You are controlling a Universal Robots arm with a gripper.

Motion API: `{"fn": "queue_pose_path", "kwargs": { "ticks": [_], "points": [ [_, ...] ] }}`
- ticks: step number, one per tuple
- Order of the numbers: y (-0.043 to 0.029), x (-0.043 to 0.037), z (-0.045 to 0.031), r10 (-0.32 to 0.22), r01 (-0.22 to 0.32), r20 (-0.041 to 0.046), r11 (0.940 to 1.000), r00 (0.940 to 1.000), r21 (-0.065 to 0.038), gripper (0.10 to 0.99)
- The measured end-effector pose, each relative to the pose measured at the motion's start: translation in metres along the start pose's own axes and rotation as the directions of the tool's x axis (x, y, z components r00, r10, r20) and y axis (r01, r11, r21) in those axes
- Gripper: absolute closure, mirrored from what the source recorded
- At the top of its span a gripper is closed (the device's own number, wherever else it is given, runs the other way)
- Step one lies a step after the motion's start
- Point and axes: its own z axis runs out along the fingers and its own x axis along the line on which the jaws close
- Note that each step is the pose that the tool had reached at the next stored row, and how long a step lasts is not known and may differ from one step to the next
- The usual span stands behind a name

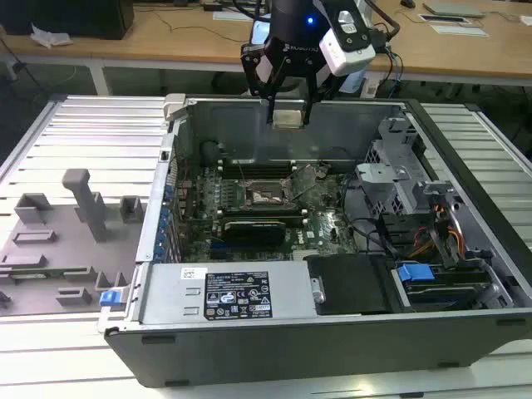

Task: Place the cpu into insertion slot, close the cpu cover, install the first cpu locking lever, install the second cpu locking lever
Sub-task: 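Place the cpu into insertion slot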

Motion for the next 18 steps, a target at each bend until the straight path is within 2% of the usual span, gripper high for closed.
{"fn": "queue_pose_path", "kwargs": {
  "ticks": [6, 9, 11, 15, 17, 18],
  "points": [
    [0.0, 0.0, 0.0006, 0.001, -0.001, 0.0001, 1.0, 1.0, 0.0, 0.545],
    [0.0014, 0.0012, 0.0064, 0.001, -0.001, 0.0009, 1.0, 1.0, 0.0, 0.545],
    [0.0034, 0.0056, 0.0154, 0.0, 0.0, 0.0036, 1.0, 1.0, 0.0, 0.545],
    [0.0038, 0.0081, 0.0245, 0.0, 0.0, 0.004, 1.0, 1.0, 0.001, 0.545],
    [0.0037, 0.0085, 0.0281, 0.009, -0.009, 0.0048, 1.0, 0.9999, 0.002, 0.545],
    [0.0034, 0.0086, 0.0316, 0.031, -0.031, 0.0068, 0.9995, 0.9995, 0.002, 0.545]
  ]
}}
